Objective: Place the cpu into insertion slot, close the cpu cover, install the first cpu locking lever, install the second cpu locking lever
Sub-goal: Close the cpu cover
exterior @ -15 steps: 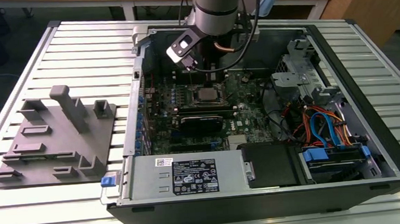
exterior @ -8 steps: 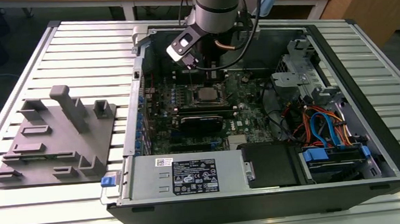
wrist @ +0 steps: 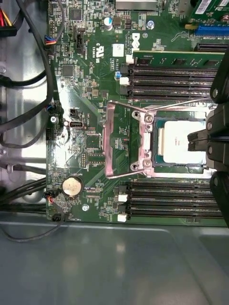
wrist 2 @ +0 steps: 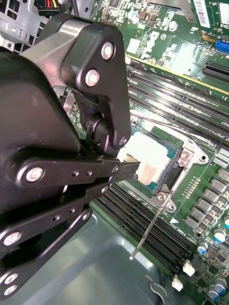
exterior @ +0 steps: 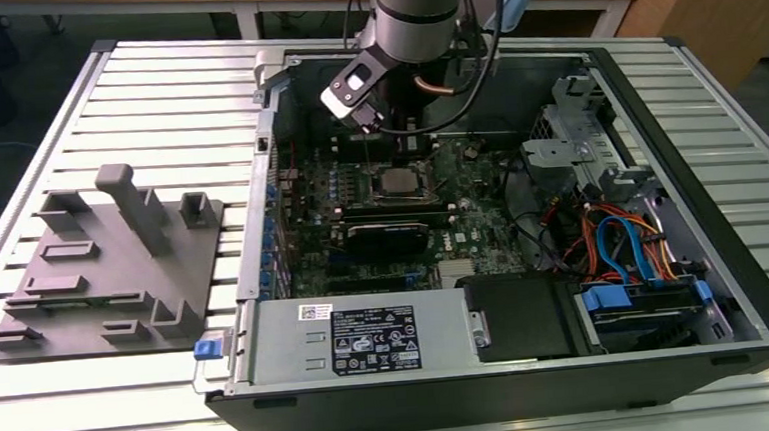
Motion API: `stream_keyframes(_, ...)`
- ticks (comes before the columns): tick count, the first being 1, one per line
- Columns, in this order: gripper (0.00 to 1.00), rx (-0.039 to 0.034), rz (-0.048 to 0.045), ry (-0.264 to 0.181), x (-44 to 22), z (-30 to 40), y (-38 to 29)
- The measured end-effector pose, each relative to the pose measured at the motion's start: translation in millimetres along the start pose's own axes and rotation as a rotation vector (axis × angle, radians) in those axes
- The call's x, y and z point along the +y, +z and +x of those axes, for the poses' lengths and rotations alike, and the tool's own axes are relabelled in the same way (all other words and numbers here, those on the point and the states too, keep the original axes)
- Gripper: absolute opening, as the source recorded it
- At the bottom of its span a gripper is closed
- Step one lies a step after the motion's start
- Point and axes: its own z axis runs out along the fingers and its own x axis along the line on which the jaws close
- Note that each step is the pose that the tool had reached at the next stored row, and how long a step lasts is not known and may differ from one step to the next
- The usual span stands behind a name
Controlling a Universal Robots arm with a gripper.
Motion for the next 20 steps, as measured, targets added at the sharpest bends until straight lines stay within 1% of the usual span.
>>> stream_keyframes(4, 0.11, 0.0002, -0.0001, 0.000, 0.0, 0.3, -4.1)
stream_keyframes(17, 0.11, 0.0002, -0.0001, 0.000, 0.9, 0.3, -4.6)
stream_keyframes(20, 0.11, -0.0001, 0.0001, 0.000, 0.9, 0.3, -5.6)
